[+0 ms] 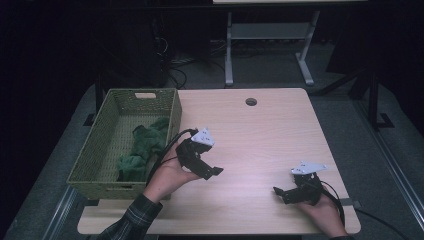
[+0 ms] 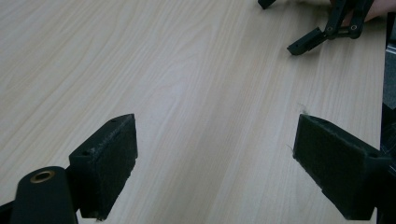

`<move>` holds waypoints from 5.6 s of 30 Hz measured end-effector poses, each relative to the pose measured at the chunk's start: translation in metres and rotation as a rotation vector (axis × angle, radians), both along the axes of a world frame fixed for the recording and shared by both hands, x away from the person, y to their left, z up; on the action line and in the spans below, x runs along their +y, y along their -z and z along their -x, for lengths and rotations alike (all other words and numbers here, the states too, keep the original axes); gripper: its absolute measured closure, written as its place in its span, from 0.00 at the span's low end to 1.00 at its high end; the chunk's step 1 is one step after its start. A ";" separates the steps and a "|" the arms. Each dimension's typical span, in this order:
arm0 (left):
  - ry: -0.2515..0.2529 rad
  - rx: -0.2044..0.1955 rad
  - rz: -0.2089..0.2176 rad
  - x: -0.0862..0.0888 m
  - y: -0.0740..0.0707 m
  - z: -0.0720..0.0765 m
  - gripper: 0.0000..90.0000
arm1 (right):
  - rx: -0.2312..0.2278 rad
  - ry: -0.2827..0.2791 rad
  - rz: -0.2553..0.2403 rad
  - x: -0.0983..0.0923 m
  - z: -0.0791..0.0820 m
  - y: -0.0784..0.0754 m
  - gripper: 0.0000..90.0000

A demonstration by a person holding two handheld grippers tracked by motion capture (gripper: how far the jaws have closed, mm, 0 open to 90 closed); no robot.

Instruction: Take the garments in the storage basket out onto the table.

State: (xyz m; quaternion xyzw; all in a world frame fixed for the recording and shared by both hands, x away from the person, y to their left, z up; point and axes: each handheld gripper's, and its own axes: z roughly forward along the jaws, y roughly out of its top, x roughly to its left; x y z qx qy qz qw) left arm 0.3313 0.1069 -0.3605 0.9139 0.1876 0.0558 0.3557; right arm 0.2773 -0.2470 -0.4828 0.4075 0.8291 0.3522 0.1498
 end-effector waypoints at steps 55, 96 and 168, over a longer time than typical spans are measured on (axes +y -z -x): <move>-0.279 -0.046 -0.117 0.112 -0.055 -0.036 0.15 | 0.001 0.000 0.001 0.000 0.000 0.000 0.03; -0.468 0.048 -0.192 0.191 0.000 -0.069 0.33 | -0.002 -0.002 0.003 0.000 0.000 0.000 0.03; -0.457 0.162 -0.234 0.216 -0.125 -0.067 0.97 | -0.002 0.003 0.002 0.000 0.000 0.000 0.03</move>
